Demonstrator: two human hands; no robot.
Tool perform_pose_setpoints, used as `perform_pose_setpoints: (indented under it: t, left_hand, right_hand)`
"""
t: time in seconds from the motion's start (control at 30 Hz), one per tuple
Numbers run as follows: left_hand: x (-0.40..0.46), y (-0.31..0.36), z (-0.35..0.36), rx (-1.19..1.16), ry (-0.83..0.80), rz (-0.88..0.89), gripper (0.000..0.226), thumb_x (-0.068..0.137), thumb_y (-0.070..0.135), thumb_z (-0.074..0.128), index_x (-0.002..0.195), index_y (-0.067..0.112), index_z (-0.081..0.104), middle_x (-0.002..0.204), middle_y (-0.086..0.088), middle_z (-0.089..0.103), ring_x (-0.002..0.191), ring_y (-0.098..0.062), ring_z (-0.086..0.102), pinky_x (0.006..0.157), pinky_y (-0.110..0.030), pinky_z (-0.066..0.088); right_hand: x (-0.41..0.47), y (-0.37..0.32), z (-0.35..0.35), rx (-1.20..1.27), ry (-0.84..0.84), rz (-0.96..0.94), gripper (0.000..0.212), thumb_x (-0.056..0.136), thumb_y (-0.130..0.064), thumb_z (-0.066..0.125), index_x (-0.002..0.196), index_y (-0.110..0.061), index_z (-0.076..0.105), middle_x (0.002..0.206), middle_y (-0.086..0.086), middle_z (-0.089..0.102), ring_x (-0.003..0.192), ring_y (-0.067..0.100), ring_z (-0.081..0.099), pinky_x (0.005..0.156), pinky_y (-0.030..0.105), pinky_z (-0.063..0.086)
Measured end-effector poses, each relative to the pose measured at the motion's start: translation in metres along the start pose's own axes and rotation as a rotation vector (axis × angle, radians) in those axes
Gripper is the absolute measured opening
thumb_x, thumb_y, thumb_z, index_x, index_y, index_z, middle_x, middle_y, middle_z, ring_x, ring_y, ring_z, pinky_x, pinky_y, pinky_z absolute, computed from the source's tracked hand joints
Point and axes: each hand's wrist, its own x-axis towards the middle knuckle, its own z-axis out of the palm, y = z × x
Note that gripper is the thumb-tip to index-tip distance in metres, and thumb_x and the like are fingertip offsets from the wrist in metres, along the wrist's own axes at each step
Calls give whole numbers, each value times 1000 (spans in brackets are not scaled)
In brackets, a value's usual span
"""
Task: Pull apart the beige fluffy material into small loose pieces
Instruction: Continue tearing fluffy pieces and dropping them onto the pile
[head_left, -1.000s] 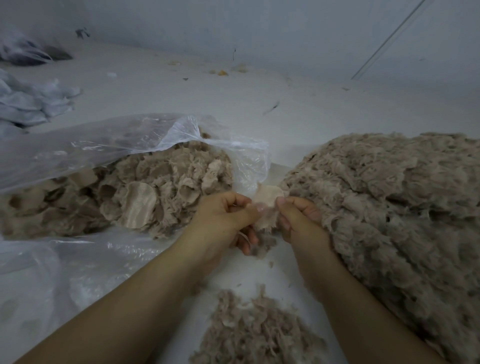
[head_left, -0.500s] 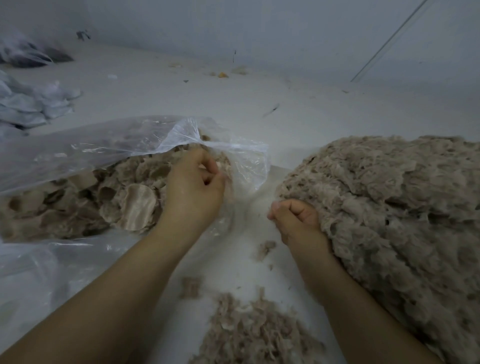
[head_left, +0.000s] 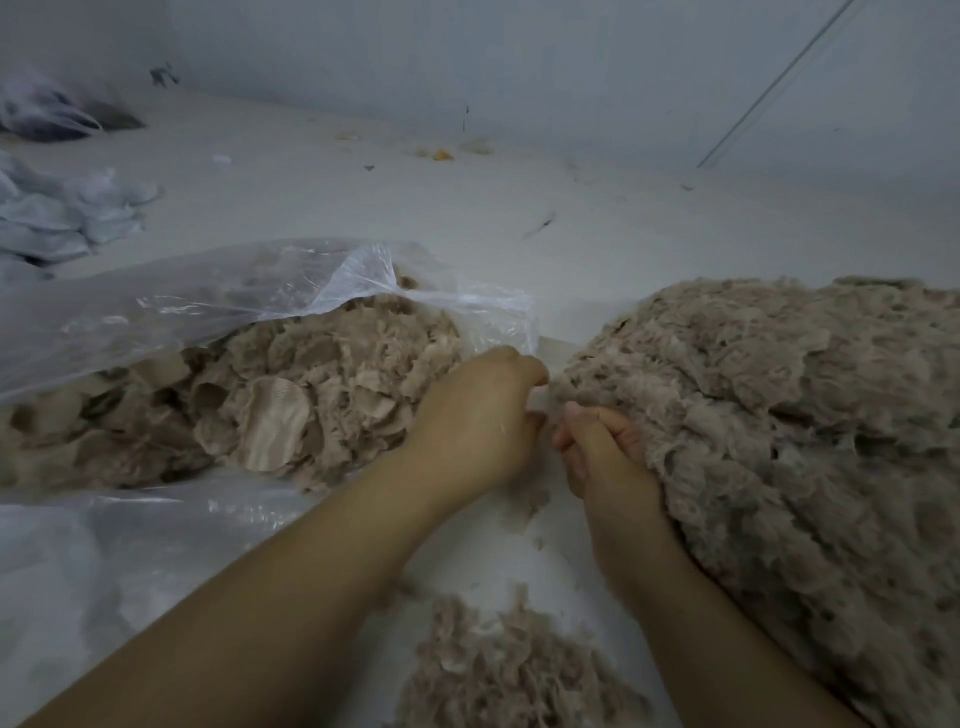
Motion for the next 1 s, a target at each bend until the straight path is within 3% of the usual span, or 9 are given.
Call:
perform_pose_setpoints:
  t: [0.13, 0.23, 0.27, 0.37, 0.5, 0.63, 0.8, 0.93, 1.0]
  left_hand:
    - [16, 10, 20, -177, -65, 40, 48, 83, 15, 59, 130, 22, 55, 108, -8, 56, 94, -26, 56, 75, -38, 50]
    - [24, 13, 24, -167, -89, 65, 13, 79, 7, 58, 75, 19, 60, 74, -5, 54, 72, -26, 56, 59, -34, 45]
    - [25, 13, 26, -166, -97, 56, 22, 77, 3, 58, 63, 20, 53, 66, -4, 53, 66, -26, 56, 55, -34, 44]
    - [22, 6, 29, -205, -80, 18, 16, 82, 1, 56, 70, 10, 62, 70, -10, 64, 66, -26, 59, 58, -36, 48]
    - [5, 4, 28, -242, -10, 79, 17, 82, 4, 56, 67, 6, 63, 64, -12, 62, 59, -24, 55, 53, -33, 42]
    - [-11, -6, 25, -298, -23, 26, 16, 77, -3, 60, 61, 2, 60, 57, -15, 55, 54, -22, 53, 49, -35, 43]
    - [-16, -19, 16, -363, -51, -66, 19, 76, -12, 59, 65, 1, 68, 63, -11, 61, 56, -6, 48, 54, -18, 38]
    - [-14, -12, 14, -279, -122, -36, 39, 76, -3, 61, 107, 18, 74, 97, -1, 63, 83, -11, 56, 70, -21, 47]
    - [-7, -4, 16, -274, -82, -30, 41, 78, 1, 59, 112, 20, 72, 104, -2, 65, 83, -14, 58, 70, -20, 43]
  right_hand:
    - [-2, -2, 1, 19, 18, -31, 40, 99, -18, 52, 59, -12, 49, 43, -13, 33, 42, 3, 31, 48, 15, 27]
    - [-2, -4, 0, 28, 59, -34, 36, 100, -15, 50, 64, -11, 49, 45, -11, 32, 45, 3, 30, 48, 14, 27]
    - [-2, -5, 1, 32, 65, -25, 32, 99, -12, 49, 68, -10, 51, 46, -11, 34, 45, 2, 32, 48, 13, 28]
    - [0, -8, 4, 93, 48, 44, 17, 100, -8, 45, 95, -8, 61, 56, -15, 46, 46, -2, 45, 48, 10, 35]
    - [4, -9, 8, 178, 87, 120, 30, 101, -8, 44, 130, -11, 54, 70, -4, 39, 55, -2, 42, 44, 7, 37]
    - [5, -6, 6, 138, 117, 140, 34, 100, -8, 46, 120, 20, 42, 59, 1, 30, 42, 2, 32, 43, 14, 30]
    - [3, -8, 7, 151, 143, 128, 27, 100, -13, 50, 126, -15, 58, 84, -10, 48, 64, -1, 43, 50, 9, 39]
    - [3, -9, 7, 159, 138, 107, 16, 101, -11, 46, 102, -12, 62, 59, -10, 42, 44, -1, 37, 42, 10, 30]
    - [2, -9, 7, 163, 145, 101, 27, 101, -13, 43, 80, -12, 59, 46, -14, 40, 40, 0, 38, 43, 12, 30]
